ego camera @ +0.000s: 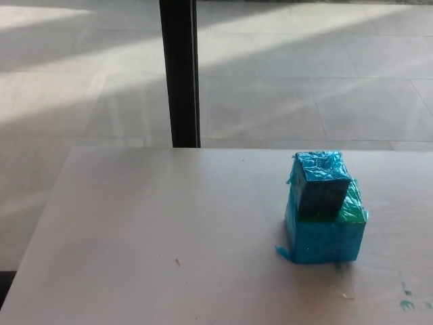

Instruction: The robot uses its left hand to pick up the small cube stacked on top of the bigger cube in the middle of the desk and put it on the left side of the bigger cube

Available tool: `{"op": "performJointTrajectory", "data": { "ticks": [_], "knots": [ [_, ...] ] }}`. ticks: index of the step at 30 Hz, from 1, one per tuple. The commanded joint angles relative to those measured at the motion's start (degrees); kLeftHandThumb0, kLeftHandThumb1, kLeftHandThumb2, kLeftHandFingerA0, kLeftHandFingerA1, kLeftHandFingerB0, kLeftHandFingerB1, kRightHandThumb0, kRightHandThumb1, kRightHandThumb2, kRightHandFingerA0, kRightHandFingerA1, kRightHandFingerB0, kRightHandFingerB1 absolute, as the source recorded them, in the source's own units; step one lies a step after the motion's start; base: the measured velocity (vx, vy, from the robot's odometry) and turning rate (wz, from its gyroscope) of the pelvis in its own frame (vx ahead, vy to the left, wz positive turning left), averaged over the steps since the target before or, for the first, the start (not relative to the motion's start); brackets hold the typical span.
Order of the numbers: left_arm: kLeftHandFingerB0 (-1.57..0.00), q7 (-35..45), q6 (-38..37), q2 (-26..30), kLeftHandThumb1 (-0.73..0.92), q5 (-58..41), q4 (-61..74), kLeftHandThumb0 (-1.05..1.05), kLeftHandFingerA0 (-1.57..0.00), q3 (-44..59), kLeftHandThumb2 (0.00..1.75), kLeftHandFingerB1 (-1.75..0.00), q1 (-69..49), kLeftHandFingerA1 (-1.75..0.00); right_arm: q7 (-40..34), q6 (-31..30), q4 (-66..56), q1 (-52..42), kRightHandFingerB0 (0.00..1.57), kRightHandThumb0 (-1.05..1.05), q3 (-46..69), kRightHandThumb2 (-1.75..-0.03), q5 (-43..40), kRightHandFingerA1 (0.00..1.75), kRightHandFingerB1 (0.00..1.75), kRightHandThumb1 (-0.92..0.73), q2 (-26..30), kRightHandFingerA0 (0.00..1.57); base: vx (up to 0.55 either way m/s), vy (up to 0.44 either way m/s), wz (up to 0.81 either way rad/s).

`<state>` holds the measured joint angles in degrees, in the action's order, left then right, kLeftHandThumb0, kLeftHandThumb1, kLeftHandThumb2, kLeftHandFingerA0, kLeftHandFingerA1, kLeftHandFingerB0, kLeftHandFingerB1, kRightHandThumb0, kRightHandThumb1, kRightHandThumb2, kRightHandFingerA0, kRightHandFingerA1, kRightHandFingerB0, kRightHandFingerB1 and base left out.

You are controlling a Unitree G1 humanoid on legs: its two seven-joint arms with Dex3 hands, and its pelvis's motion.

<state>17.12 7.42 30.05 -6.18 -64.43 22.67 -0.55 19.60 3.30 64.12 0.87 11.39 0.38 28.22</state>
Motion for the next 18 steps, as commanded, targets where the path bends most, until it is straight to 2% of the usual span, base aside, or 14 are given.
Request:
{"op": "performJointTrajectory", "data": {
  "ticks": [1, 2, 3, 4, 5, 7, 8, 9, 11, 12, 14, 15, 16, 18],
  "knots": [
    [-0.18, 3.0, 4.7, 4.3, 0.87, -5.5, -1.0, -0.97, -0.08, 4.8, 0.66, -0.37, 0.1, -0.54, 2.9, 1.3, -1.2, -1.6, 0.41, -0.42, 0.4, -0.59, -1.4, 0.53, 0.4, -0.71, 1.4, 0.5, 0.0, 0.0, 0.0],
    [-0.11, 2.9, 4.2, 4.7, 0.69, -6.7, -0.7, -1.01, -0.04, 6.6, 0.87, -0.4, 0.4, -0.48, 2.9, 0.3, -1.3, -1.2, 0.41, -0.43, 0.1, -0.6, -1.2, 0.52, 0.39, -0.7, 1.5, 0.49, 0.0, 0.0, 0.0],
    [-0.1, 1.1, 3.8, 5.0, 0.68, -7.2, 0.9, -0.92, -0.03, 7.9, 1.1, -0.41, 0.7, -0.43, 2.4, 0.0, -1.8, -1.4, 0.42, -0.43, 0.4, -0.6, -1.4, 0.54, 0.4, -0.69, 1.3, 0.51, 0.0, 0.0, 0.0],
    [-0.1, -1.5, 4.3, 5.2, 0.7, -7.3, 2.4, -0.94, -0.02, 9.1, 1.11, -0.32, 1.5, -0.39, 3.2, 0.4, -1.3, -1.3, 0.42, -0.43, 0.6, -0.6, -1.7, 0.56, 0.41, -0.69, 1.5, 0.51, 0.0, 0.0, 0.0],
    [-0.07, -3.3, 4.6, 5.5, 0.66, -7.2, 4.0, -0.88, -0.02, 9.8, 1.12, -0.17, 2.3, -0.44, 3.2, 0.9, -0.2, -0.8, 0.38, -0.49, 0.4, -0.89, -1.3, 0.66, 0.55, -0.55, 1.7, 0.48, 0.0, 0.0, 0.0],
    [-0.06, -3.5, 4.7, 6.3, 0.7, -8.3, 6.8, -0.89, -0.03, 11.6, 1.11, -0.13, 4.3, -0.37, 2.9, 0.8, 0.8, 0.1, 0.38, -0.5, -0.3, -0.91, -0.7, 0.67, 0.55, -0.55, 1.9, 0.5, 0.0, 0.0, 0.0],
    [0.0, -3.3, 3.8, 6.2, 0.67, -8.1, 7.8, -0.82, 0.0, 11.6, 1.11, -0.21, 4.3, -0.35, 3.4, 1.4, 1.0, -0.2, 0.38, -0.49, -0.4, -0.91, -0.6, 0.67, 0.55, -0.56, 2.3, 0.49, 0.0, 0.0, 0.0],
    [-0.06, -3.7, 3.7, 6.3, 0.74, -7.7, 9.6, -0.95, -0.04, 11.7, 1.11, -0.24, 5.0, -0.36, 3.4, 1.5, 1.3, -0.3, 0.4, -0.49, -0.2, -0.91, -0.8, 0.67, 0.55, -0.55, 2.3, 0.5, 0.0, 0.0, 0.0],
    [-0.09, -3.8, 3.2, 6.8, 0.68, -7.1, 15.7, -0.9, 0.0, 10.5, 1.1, -0.37, 8.8, -0.32, 3.2, 0.6, -0.5, -1.1, 0.36, -0.46, 0.2, -0.89, -1.5, 0.64, 0.54, -0.55, 2.0, 0.48, 0.0, 0.0, 0.0],
    [0.0, -3.6, 3.9, 7.0, 0.69, -6.3, 18.0, -0.84, 0.0, 9.3, 1.13, -0.26, 9.6, -0.26, 3.4, 0.6, -0.7, -1.2, 0.36, -0.46, 0.3, -0.89, -1.6, 0.64, 0.54, -0.55, 2.0, 0.47, 0.0, 0.0, 0.0],
    [0.0, -3.1, 4.8, 7.3, 0.69, -5.4, 20.6, -0.84, 0.0, 7.8, 1.13, -0.26, 9.8, -0.26, 3.7, 0.7, -0.8, -1.3, 0.36, -0.46, 0.3, -0.89, -1.7, 0.64, 0.54, -0.55, 2.1, 0.47, 0.0, 0.0, 0.0],
    [0.0, -1.8, 5.2, 7.0, 0.91, -5.9, 22.7, -0.9, 0.0, 7.2, 0.67, -0.25, 10.8, -0.17, 3.5, 0.8, 0.4, -1.0, 0.37, -0.46, 0.4, -0.89, -1.6, 0.64, 0.54, -0.55, 2.2, 0.48, 0.0, 0.0, 0.0],
    [0.0, -1.6, 5.4, 6.3, 0.71, -4.6, 28.4, -0.78, 0.0, 3.8, 1.13, -0.24, 13.9, -0.36, 3.5, 0.7, 0.9, -0.8, 0.38, -0.46, 0.3, -0.9, -1.4, 0.66, 0.55, -0.56, 2.5, 0.49, 0.0, 0.0, 0.0],
    [-0.09, -0.8, 6.7, 5.8, 0.75, -4.7, 32.1, -0.93, -0.02, 1.7, 1.13, -0.11, 15.8, -0.25, 4.0, 0.9, 0.2, -1.2, 0.37, -0.46, 0.4, -0.89, -1.6, 0.65, 0.54, -0.55, 2.5, 0.48, 0.0, 0.0, 0.0]
  ]
}}
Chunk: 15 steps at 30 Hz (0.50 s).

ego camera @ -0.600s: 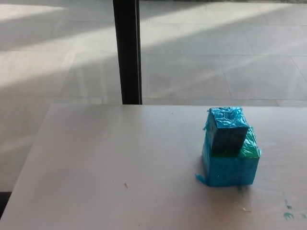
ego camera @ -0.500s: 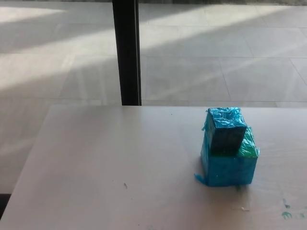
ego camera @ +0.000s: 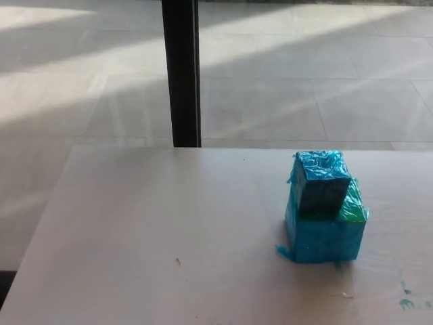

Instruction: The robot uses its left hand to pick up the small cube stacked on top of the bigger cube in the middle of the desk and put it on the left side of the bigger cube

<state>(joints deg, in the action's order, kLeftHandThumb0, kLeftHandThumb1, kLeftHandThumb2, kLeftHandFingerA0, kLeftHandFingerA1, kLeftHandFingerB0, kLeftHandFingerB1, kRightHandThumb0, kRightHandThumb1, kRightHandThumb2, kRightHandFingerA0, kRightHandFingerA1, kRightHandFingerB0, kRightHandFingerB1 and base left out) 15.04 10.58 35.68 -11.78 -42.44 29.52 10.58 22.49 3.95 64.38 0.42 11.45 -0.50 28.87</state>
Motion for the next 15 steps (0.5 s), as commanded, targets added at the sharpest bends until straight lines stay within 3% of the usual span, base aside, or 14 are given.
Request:
{"op": "performJointTrajectory", "data": {
  "ticks": [1, 3, 4, 5, 6, 7, 9, 10, 11, 12, 14, 15],
  "knots": [
    [-0.09, -0.1, 4.9, -0.8, 0.73, 1.7, 12.8, -0.95, -0.01, -7.0, 1.12, -0.13, 6.6, -0.24, 1.0, 0.4, 0.2, -0.8, 0.42, -0.42, 0.2, -0.61, -0.5, 0.56, 0.41, -0.71, 2.0, 0.51, 0.0, 0.0, 0.0],
    [-0.11, -0.2, 4.1, -1.8, 0.73, 2.0, 15.0, -0.95, -0.01, -9.1, 1.13, -0.15, 8.6, -0.21, 1.0, 0.7, -0.5, -1.3, 0.42, -0.42, 0.0, -0.61, -0.3, 0.55, 0.41, -0.71, 2.1, 0.51, 0.0, 0.0, 0.0],
    [-0.05, -2.0, 4.5, -2.8, 0.7, 2.5, 16.0, -0.95, 0.0, -10.0, 1.11, -0.26, 10.3, -0.25, 1.2, 0.9, -0.9, -1.6, 0.36, -0.47, 0.2, -0.89, -0.5, 0.65, 0.54, -0.56, 2.1, 0.48, 0.0, 0.0, 0.0],
    [0.0, -6.0, 8.3, -5.3, 0.34, 2.8, 18.0, -0.41, -0.03, -11.0, 0.99, -0.5, 13.1, -0.54, 0.9, 0.6, -1.1, -1.9, 0.35, -0.48, 0.2, -0.89, -0.4, 0.65, 0.54, -0.55, 2.3, 0.48, 0.0, 0.0, 0.0],
    [-0.09, -4.5, 9.5, -5.8, 0.61, 3.0, 19.1, -0.85, -0.04, -13.2, 1.01, -0.39, 15.1, -0.42, 1.1, 0.7, -0.8, -1.8, 0.36, -0.47, 0.1, -0.89, -0.3, 0.64, 0.54, -0.55, 2.3, 0.48, 0.0, 0.0, 0.0],
    [-0.09, -3.9, 9.4, -5.8, 0.61, 3.3, 19.4, -0.85, -0.04, -14.0, 1.01, -0.39, 15.5, -0.42, 1.1, 0.7, -0.9, -1.8, 0.36, -0.47, 0.1, -0.89, -0.3, 0.64, 0.54, -0.55, 2.3, 0.48, 0.0, 0.0, 0.0],
    [-0.03, -0.8, 11.0, -5.2, 0.69, 5.4, 20.3, -0.89, -0.01, -19.2, 1.07, -0.25, 18.9, -0.25, 1.4, 1.3, -0.1, -1.6, 0.37, -0.48, -0.1, -0.89, -0.1, 0.65, 0.55, -0.54, 2.1, 0.49, 0.0, 0.0, 0.0],
    [-0.28, -0.9, 11.2, -5.0, 0.71, 5.2, 20.4, -0.88, -0.24, -19.4, 0.62, -0.32, 18.9, -0.31, 1.4, 1.3, -0.1, -1.6, 0.39, -0.5, -0.1, -0.91, -0.1, 0.68, 0.56, -0.54, 2.1, 0.5, 0.0, 0.0, 0.0],
    [-0.08, 0.3, 10.3, -6.2, 0.69, 6.1, 19.7, -0.9, -0.02, -22.6, 1.07, -0.23, 22.5, -0.24, 1.9, 1.5, -0.2, -1.8, 0.38, -0.49, 0.0, -0.91, -0.2, 0.67, 0.56, -0.54, 2.3, 0.49, 0.0, 0.0, 0.0],
    [-0.06, 0.5, 8.6, -6.7, 0.68, 7.9, 18.4, -0.8, 0.0, -25.0, 1.08, -0.29, 24.7, -0.31, 1.4, 0.9, -0.5, -1.8, 0.39, -0.5, -0.3, -0.91, 0.0, 0.67, 0.55, -0.55, 2.3, 0.49, 0.0, 0.0, 0.0],
    [-0.12, 1.1, 7.5, -8.4, 0.67, 8.9, 16.5, -0.92, -0.04, -28.5, 1.07, -0.24, 28.7, -0.24, 0.9, 1.9, -0.5, -2.0, 0.37, -0.51, -0.9, -0.92, 0.9, 0.66, 0.55, -0.56, 2.7, 0.49, 0.0, 0.0, 0.0],
    [-0.08, 1.1, 8.7, -8.9, 0.64, 9.1, 18.4, -0.89, -0.03, -29.9, 1.06, -0.36, 29.5, -0.52, 1.0, 1.5, -0.3, -1.8, 0.38, -0.48, -0.5, -0.9, 0.3, 0.66, 0.55, -0.55, 2.6, 0.49, 0.0, 0.0, 0.0]
  ]
}}
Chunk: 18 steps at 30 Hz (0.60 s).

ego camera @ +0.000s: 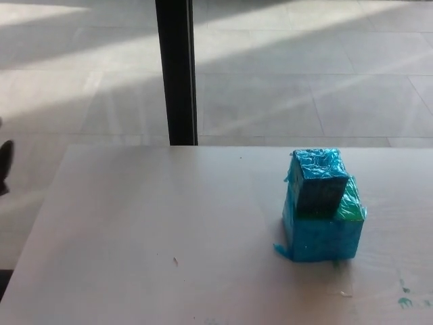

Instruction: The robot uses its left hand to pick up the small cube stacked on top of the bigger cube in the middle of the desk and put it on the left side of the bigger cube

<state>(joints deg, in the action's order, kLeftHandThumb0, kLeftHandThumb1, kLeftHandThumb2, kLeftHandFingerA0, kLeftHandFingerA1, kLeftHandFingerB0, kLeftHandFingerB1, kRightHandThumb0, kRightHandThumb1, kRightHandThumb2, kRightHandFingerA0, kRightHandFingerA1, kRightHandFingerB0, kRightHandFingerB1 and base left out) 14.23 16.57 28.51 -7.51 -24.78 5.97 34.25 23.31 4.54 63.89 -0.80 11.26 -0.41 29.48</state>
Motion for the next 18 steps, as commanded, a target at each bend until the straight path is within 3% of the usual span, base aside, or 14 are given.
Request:
{"op": "performJointTrajectory", "data": {
  "ticks": [1, 2, 5, 6, 7, 8, 9, 16, 17, 18],
  "knots": [
    [-0.08, 1.8, 4.5, -2.7, 0.64, 5.3, 3.8, -0.89, -0.03, -8.3, 1.06, -0.36, 6.9, -0.52, 0.4, 0.3, 0.6, -0.4, 0.38, -0.48, 0.3, -0.9, -0.6, 0.66, 0.55, -0.55, 1.8, 0.49, 0.0, 0.0, 0.0],
    [0.0, 1.9, 5.3, -3.0, 0.65, 5.2, 4.5, -0.9, -0.12, -9.1, 1.08, -0.37, 7.4, -0.57, 0.5, 0.4, 0.8, -0.3, 0.43, -0.44, 0.3, -0.6, -0.6, 0.58, 0.42, -0.69, 1.9, 0.52, 0.0, 0.0, 0.0],
    [-0.08, 2.0, 9.3, -6.3, 0.64, 6.9, 7.6, -0.87, -0.04, -14.3, 1.07, -0.36, 10.7, -0.43, 0.4, 0.9, 0.5, -0.6, 0.44, -0.45, 0.0, -0.61, -0.3, 0.57, 0.42, -0.7, 2.0, 0.52, 0.0, 0.0, 0.0],
    [-0.11, 2.2, 8.7, -7.0, 0.84, 7.3, 7.2, -0.88, -0.06, -15.4, 0.66, -0.31, 11.4, -0.44, 0.4, 0.9, 0.7, -0.5, 0.42, -0.44, 0.0, -0.61, -0.2, 0.56, 0.41, -0.7, 2.0, 0.52, 0.0, 0.0, 0.0],
    [-0.14, 2.3, 8.6, -8.4, 0.68, 7.8, 7.0, -0.93, 0.0, -17.0, 1.07, -0.36, 12.4, -0.44, 0.7, 0.8, 0.6, -0.5, 0.37, -0.49, 0.1, -0.89, -0.4, 0.65, 0.54, -0.54, 2.0, 0.48, 0.0, 0.0, 0.0],
    [-0.11, 2.0, 8.5, -9.6, 0.83, 8.3, 6.8, -0.86, -0.05, -18.3, 0.66, -0.31, 12.9, -0.45, 0.5, 1.0, 0.8, -0.7, 0.37, -0.49, -0.1, -0.9, -0.1, 0.65, 0.54, -0.56, 2.0, 0.49, 0.0, 0.0, 0.0],
    [-0.1, 2.1, 8.7, -11.7, 0.66, 9.5, 5.4, -0.89, 0.0, -20.8, 1.06, -0.32, 14.6, -0.37, 1.3, 1.2, 1.5, -0.3, 0.43, -0.47, -0.1, -0.61, -0.2, 0.59, 0.42, -0.7, 2.2, 0.51, 0.0, 0.0, 0.0],
    [-0.04, 1.3, 5.9, -17.0, 0.66, 12.4, -1.7, -0.95, 0.0, -25.0, 1.06, -0.29, 19.3, -0.29, 1.2, 0.9, 0.4, -0.3, 0.43, -0.46, -0.6, -0.61, -0.1, 0.59, 0.41, -0.71, 2.7, 0.51, 0.0, 0.0, 0.0],
    [-0.05, 1.2, 5.2, -18.6, 0.82, 13.2, -4.0, -0.92, 0.0, -25.8, 0.64, -0.33, 21.6, -0.34, 1.2, 1.4, 0.8, -0.2, 0.43, -0.42, -0.3, -0.61, -0.4, 0.58, 0.41, -0.71, 2.4, 0.51, 0.0, 0.0, 0.0],
    [-0.05, 1.2, 4.9, -19.3, 0.82, 13.5, -5.0, -0.92, 0.0, -26.1, 0.64, -0.33, 22.6, -0.34, 1.2, 1.6, 1.1, -0.2, 0.43, -0.42, -0.2, -0.61, -0.5, 0.58, 0.41, -0.71, 2.4, 0.51, 0.0, 0.0, 0.0]
  ]
}}
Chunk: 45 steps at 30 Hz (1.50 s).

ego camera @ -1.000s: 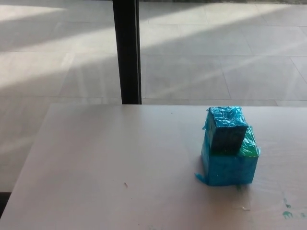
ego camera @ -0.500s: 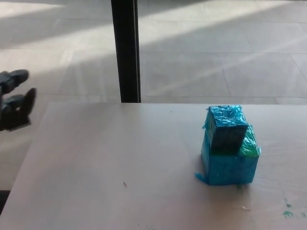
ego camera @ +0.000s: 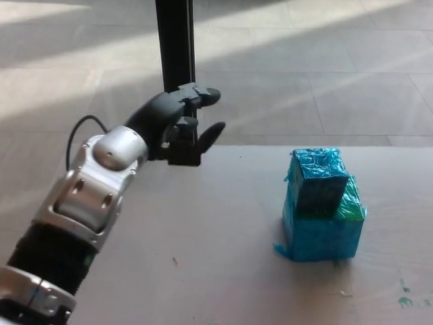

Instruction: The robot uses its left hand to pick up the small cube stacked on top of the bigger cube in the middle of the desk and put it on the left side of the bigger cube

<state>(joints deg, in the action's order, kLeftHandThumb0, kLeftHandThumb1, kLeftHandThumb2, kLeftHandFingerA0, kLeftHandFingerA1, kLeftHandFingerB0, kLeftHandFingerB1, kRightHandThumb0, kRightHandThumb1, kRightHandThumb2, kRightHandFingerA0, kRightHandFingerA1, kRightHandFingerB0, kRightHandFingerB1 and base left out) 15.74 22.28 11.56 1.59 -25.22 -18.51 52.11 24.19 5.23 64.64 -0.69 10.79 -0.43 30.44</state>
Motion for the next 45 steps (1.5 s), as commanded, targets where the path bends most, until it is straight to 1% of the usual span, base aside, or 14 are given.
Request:
{"op": "performJointTrajectory", "data": {
  "ticks": [1, 2, 8, 14, 15, 17, 26, 28, 35, 37, 38, 40, 41, 45],
  "knots": [
    [-0.05, -0.3, -1.0, -2.5, 0.82, 4.5, -5.1, -0.92, 0.0, -1.6, 0.64, -0.33, 4.9, -0.34, 0.3, 0.9, 0.3, -0.3, 0.43, -0.42, 0.3, -0.61, -0.5, 0.58, 0.41, -0.71, 1.4, 0.51, 0.0, 0.0, 0.0],
    [-0.07, -0.7, -0.4, -4.3, 0.68, 5.0, -6.8, -1.01, 0.0, -2.1, 1.08, -0.27, 6.9, -0.23, 0.2, 0.6, 0.4, 0.0, 0.43, -0.45, -0.5, -0.61, 0.4, 0.58, 0.4, -0.71, 1.7, 0.5, 0.0, 0.0, 0.0],
    [-0.09, -0.5, -0.9, -9.6, 0.66, 7.9, -13.5, -1.02, 0.0, -4.7, 1.08, -0.32, 12.4, -0.24, -0.2, 0.4, 0.1, 0.3, 0.37, -0.49, -1.7, -0.93, 1.1, 0.67, 0.54, -0.57, 1.9, 0.49, 0.0, 0.0, 0.0],
    [-0.14, -0.4, -4.1, -12.2, 0.64, 12.0, -21.4, -0.95, 0.0, -8.4, 1.06, -0.31, 19.3, -0.28, -0.1, 0.1, 0.2, 0.4, 0.44, -0.44, -0.6, -0.61, -0.4, 0.55, 0.39, -0.7, 2.0, 0.53, 0.0, 0.0, 0.0],
    [-0.11, -0.8, -3.9, -12.6, 0.78, 12.7, -22.4, -0.91, -0.01, -8.8, 0.64, -0.28, 20.4, -0.37, 0.4, 0.2, 0.4, 0.6, 0.42, -0.44, -0.8, -0.61, -0.2, 0.56, 0.39, -0.71, 2.1, 0.51, 0.0, 0.0, 0.0],
    [-0.05, -0.9, -4.5, -13.0, 0.64, 13.3, -23.5, -0.97, -0.02, -9.2, 1.06, -0.26, 21.8, -0.26, 0.9, 0.7, 0.1, 0.3, 0.41, -0.44, -0.6, -0.61, -0.5, 0.56, 0.4, -0.7, 2.1, 0.49, 0.0, 0.0, 0.0],
    [-0.12, 0.7, -5.3, -17.1, 0.6, 17.5, -28.1, -0.97, -0.02, -12.9, 1.04, -0.13, 25.4, -0.13, -0.3, 1.5, 0.9, 0.5, 0.4, -0.47, -0.8, -0.91, 0.1, 0.66, 0.55, -0.56, 1.9, 0.5, 0.0, 0.0, 0.0],
    [-0.13, 1.0, -5.5, -17.2, 0.59, 18.2, -28.7, -0.97, -0.01, -13.6, 1.04, -0.13, 25.8, -0.11, 0.4, 1.2, 0.7, 0.8, 0.44, -0.45, -1.1, -0.61, 0.3, 0.6, 0.41, -0.71, 2.3, 0.52, 0.0, 0.0, 0.0],
    [-0.07, 6.5, -4.4, -19.2, 0.52, 20.3, -29.8, -1.05, 0.0, -18.2, 1.02, -0.03, 27.5, -0.06, -0.2, -0.2, 1.6, 2.7, 0.45, -0.46, -1.9, -0.61, 0.7, 0.54, 0.4, -0.7, 2.8, 0.54, 0.0, 0.0, 0.0],
    [0.0, 9.0, -1.5, -21.3, 0.68, 17.4, -29.9, -1.05, 0.0, -15.5, 0.64, -0.11, 26.6, 0.0, -0.7, 0.6, 1.4, 2.4, 0.47, -0.46, -1.8, -0.61, 0.6, 0.54, 0.4, -0.69, 2.6, 0.55, 0.0, 0.0, 0.0],
    [-0.06, 9.1, -1.6, -21.6, 0.52, 17.9, -29.8, -1.05, 0.0, -15.6, 1.0, -0.02, 26.1, -0.02, -0.6, 0.8, 1.5, 2.4, 0.46, -0.46, -1.9, -0.6, 0.6, 0.54, 0.4, -0.68, 2.6, 0.54, 0.0, 0.0, 0.0],
    [-0.07, 9.4, -1.7, -21.9, 0.52, 18.5, -29.8, -1.05, 0.0, -15.4, 1.01, 0.0, 25.6, -0.03, -0.4, 0.7, 1.6, 2.6, 0.45, -0.45, -1.8, -0.61, 0.4, 0.52, 0.4, -0.69, 2.5, 0.53, 0.0, 0.0, 0.0],
    [0.0, 9.6, -1.7, -22.3, 0.66, 18.1, -30.4, -1.05, 0.0, -14.8, 0.64, -0.1, 25.4, 0.0, -0.6, 0.0, 1.9, 3.0, 0.47, -0.45, -1.7, -0.6, 0.2, 0.59, 0.4, -0.69, 2.5, 0.55, 0.0, 0.0, 0.0],
    [-0.05, 10.0, -0.7, -23.5, 0.49, 16.2, -32.6, -1.05, 0.0, -10.8, 0.94, -0.02, 25.1, -0.02, -0.8, -2.0, 2.9, 4.9, 0.39, -0.48, -1.5, -0.89, 0.1, 0.67, 0.53, -0.55, 2.6, 0.51, 0.0, 0.0, 0.0]
  ]
}}
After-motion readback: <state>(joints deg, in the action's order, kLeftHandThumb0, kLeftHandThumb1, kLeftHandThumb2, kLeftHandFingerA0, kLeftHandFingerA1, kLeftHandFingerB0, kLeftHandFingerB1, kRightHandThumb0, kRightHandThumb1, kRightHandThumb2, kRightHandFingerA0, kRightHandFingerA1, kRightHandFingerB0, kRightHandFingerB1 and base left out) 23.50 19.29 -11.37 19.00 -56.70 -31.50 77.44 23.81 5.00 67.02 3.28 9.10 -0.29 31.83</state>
